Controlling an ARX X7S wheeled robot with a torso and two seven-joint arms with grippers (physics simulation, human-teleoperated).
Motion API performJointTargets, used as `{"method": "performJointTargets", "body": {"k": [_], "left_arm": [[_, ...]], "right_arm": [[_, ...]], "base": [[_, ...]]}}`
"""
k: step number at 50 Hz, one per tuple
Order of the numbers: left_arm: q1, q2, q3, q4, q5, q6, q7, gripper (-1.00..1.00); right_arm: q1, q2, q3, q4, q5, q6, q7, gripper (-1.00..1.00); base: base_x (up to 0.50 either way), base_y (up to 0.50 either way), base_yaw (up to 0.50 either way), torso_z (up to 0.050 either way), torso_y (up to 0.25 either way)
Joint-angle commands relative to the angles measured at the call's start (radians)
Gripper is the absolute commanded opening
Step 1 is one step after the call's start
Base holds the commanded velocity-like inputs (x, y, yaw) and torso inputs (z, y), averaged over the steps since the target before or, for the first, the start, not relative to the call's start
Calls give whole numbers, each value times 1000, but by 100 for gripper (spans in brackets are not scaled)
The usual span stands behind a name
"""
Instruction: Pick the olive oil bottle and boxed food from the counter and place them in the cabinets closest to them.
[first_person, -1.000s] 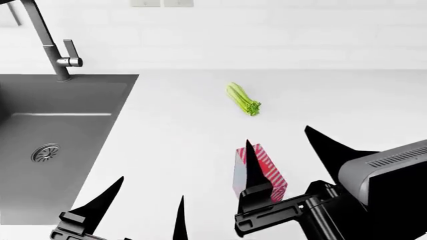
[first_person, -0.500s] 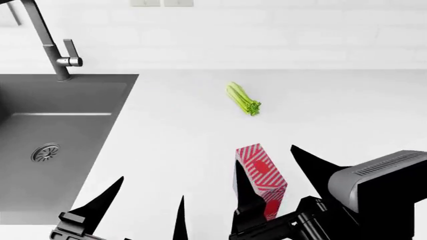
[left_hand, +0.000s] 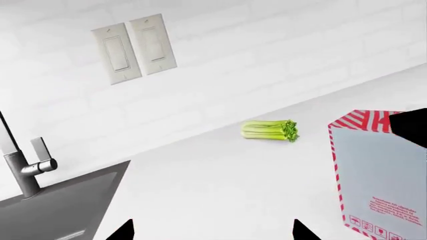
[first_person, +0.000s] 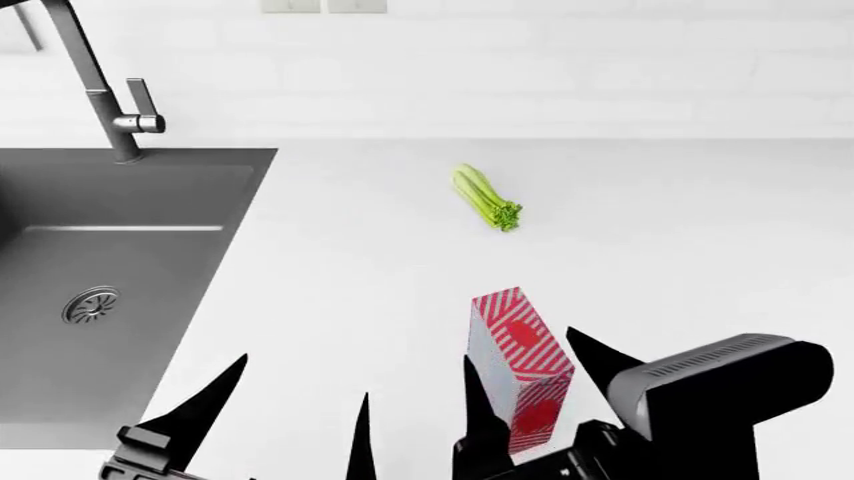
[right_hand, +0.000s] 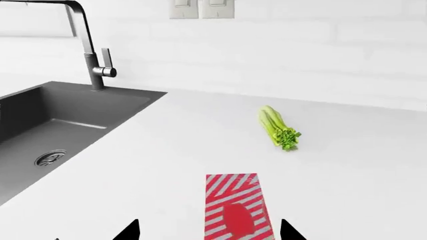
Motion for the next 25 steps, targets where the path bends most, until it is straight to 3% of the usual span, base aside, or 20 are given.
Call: {"method": "performJointTargets", "body": {"k": [1,16,25], "left_arm": [[0,-1,7,3,4,-1,-5,100],[-11,-5,16,12,1,-5,-16,100],[-17,-3,26,10,3,0,-21,100]], "right_arm": [[-39,-28,52,18,-88,80,-79,100],[-38,-54,111,41,-210,150,-185,100],[-94,-99,121,75,-360,218,-340,100]], "base": [[0,0,0,0,0],[0,0,0,0,0],[0,0,0,0,0]]}}
